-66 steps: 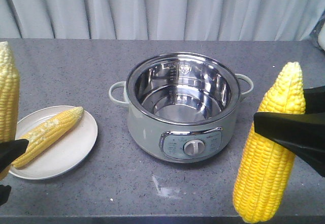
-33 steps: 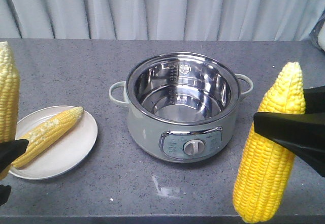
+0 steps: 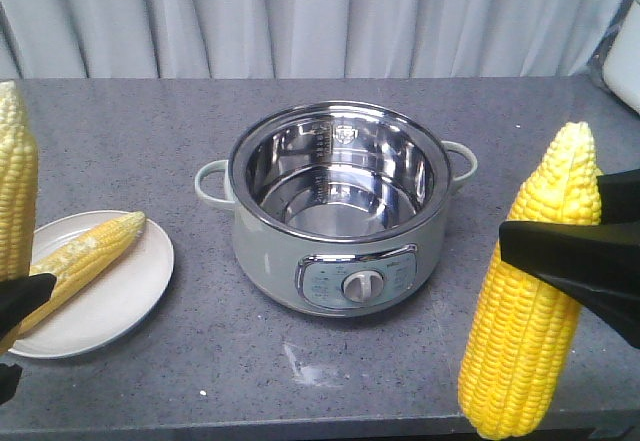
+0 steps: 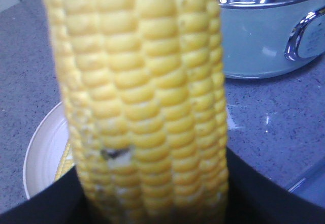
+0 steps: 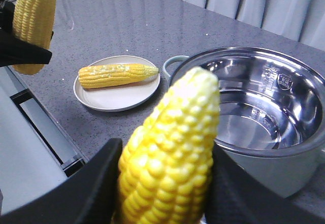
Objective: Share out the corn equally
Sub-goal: 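Turn the base away from the pot while holding both cobs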
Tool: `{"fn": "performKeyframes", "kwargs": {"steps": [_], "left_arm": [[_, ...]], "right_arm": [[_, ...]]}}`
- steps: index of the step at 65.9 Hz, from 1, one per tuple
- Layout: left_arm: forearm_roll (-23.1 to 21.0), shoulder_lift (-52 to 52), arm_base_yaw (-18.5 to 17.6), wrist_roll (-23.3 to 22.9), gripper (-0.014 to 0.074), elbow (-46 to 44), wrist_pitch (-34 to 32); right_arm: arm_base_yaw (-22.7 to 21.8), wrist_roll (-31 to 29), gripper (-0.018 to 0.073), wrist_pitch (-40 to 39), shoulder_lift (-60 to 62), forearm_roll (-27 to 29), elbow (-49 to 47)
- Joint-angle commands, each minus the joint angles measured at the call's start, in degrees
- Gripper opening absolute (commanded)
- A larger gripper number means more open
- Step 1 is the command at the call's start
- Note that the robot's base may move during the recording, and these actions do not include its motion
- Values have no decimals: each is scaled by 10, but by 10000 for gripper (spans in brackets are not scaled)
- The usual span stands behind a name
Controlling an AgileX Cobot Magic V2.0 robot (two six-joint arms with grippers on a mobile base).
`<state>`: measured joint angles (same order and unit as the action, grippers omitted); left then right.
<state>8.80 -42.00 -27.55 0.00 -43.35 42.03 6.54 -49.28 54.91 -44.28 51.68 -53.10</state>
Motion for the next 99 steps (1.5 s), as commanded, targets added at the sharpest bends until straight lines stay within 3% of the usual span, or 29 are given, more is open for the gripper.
{"fn": "performKeyframes", "kwargs": {"steps": [1, 99], "left_arm": [[2, 2, -1, 0, 317, -16, -37], [2, 2, -1, 0, 317, -16, -37]], "right_arm": [[0, -5, 207, -23, 2, 29, -14], [0, -5, 207, -23, 2, 29, -14]]}}
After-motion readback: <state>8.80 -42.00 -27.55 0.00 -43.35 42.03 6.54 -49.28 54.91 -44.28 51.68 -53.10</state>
